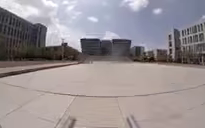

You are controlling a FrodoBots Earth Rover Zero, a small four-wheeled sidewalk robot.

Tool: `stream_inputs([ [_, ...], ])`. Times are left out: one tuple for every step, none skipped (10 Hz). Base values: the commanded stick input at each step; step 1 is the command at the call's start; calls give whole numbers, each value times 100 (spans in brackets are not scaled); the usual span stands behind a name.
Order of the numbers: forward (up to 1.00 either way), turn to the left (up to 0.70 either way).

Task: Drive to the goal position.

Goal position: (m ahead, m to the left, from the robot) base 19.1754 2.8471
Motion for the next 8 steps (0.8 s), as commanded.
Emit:
stream_inputs([
  [100, 0],
  [100, 0],
  [100, 0],
  [100, 0],
  [100, 0],
  [100, 0],
  [100, 0],
  [100, 0],
])
